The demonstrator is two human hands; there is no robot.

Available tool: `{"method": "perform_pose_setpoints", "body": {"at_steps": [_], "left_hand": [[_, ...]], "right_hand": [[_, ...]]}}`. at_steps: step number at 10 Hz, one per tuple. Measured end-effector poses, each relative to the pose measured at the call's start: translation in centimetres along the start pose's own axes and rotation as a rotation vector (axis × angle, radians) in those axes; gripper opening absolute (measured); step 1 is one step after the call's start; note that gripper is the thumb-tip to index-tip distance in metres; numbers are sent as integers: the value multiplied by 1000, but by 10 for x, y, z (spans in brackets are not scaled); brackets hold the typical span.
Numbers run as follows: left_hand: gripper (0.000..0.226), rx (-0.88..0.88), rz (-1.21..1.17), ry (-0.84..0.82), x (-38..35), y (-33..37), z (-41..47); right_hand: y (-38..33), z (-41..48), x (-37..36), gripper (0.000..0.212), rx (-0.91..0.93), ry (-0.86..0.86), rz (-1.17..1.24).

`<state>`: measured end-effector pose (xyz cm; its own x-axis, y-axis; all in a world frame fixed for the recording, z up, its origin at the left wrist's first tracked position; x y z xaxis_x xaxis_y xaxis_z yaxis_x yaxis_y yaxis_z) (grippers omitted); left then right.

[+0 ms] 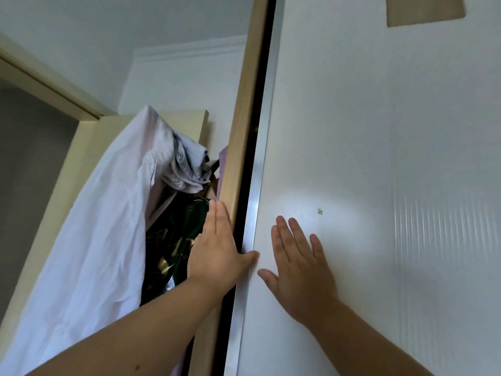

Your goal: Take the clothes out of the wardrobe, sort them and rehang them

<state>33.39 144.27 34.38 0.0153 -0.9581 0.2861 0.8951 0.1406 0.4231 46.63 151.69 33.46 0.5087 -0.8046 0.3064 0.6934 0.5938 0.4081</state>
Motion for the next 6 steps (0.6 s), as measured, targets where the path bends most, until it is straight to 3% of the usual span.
{"method": "perform_pose_setpoints", "body": {"at_steps": [3, 4, 6], "left_hand": [[96, -143, -267, -46, -8, -17, 3], [95, -151, -302, -26, -10, -18, 5], [102, -161, -224, -94, 4, -16, 9]], "right_hand": [[-22, 16, 0, 74, 45, 42, 21], [-11, 13, 2, 58, 9, 79, 93], [12, 4, 25, 52, -80, 97, 112]]}}
Point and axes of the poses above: each hand's wrist, its own z-axis towards the middle knuckle, its own x-axis out of the back of the hand, y = z × x, the point moved 7 cm from there along z, towards the middle knuckle, and after that the axes turned 2 degrees about x, right-handed, at the moved point
